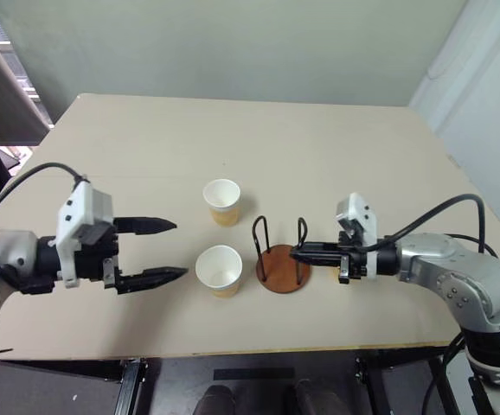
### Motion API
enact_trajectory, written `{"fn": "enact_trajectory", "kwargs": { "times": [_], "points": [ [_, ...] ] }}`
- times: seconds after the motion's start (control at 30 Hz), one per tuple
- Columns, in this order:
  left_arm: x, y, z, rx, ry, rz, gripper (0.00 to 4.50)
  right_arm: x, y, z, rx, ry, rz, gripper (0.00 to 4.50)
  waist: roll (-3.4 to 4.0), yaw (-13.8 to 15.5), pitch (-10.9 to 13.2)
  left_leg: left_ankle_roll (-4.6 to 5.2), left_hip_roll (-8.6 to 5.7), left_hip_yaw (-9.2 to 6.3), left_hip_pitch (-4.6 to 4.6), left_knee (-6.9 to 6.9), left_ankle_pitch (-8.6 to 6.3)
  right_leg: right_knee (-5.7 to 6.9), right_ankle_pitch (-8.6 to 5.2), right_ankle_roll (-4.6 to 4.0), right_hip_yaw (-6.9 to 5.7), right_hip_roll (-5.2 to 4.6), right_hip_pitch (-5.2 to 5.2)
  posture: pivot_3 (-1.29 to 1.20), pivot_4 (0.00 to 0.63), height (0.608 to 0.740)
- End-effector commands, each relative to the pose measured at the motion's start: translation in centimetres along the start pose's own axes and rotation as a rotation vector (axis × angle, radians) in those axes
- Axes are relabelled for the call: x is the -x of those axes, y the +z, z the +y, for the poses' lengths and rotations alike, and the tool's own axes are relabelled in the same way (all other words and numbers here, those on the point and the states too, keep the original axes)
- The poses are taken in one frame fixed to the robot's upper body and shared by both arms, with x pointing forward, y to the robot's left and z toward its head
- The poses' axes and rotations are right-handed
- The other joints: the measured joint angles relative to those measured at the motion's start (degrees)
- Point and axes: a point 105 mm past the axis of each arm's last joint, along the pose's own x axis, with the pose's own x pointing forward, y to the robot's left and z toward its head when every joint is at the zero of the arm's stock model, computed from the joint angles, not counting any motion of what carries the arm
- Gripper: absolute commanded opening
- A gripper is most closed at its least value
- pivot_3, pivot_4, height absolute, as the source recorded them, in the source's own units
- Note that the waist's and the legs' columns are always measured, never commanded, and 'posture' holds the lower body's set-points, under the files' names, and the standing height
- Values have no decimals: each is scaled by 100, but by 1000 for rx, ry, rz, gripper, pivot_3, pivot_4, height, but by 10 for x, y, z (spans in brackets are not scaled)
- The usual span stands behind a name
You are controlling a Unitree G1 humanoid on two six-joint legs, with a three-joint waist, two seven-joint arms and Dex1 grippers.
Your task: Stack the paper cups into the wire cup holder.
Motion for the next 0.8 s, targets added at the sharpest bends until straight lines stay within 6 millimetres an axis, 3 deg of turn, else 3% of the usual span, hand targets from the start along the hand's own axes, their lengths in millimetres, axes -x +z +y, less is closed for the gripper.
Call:
{"fn": "enact_trajectory", "kwargs": {
  "times": [0.03, 0.37, 0.53, 0.8],
  "points": [
    [-3, 6, -4, -20, -44, 8, 4500, -1, -1, 16, -2, 73, 4, 24, 0, -1, 0, 0, 0, 0, 1, 0, 0, 0, 0, 0, 1, 0, 0, 0, 150, 740],
    [-12, 0, -7, -9, -125, 37, 4500, -4, -5, 37, 24, 205, 39, 24, -2, -11, -1, 3, 1, 0, 2, 1, -2, -1, 0, 0, 1, -1, 4, 0, 150, 740],
    [-14, 1, -5, -20, -137, 43, 4500, -15, -6, 23, 62, 159, 50, 24, -2, -21, -1, 6, 3, -1, 6, 1, -3, 0, 0, 0, 1, 1, 5, 0, 150, 740],
    [-13, 2, -7, -25, -147, 44, 4500, -16, -14, 14, 107, 129, 62, 24, -2, -23, -1, 10, 5, -2, 18, 1, -5, 0, 1, 1, 2, 0, 18, 0, 150, 740]
  ]
}}
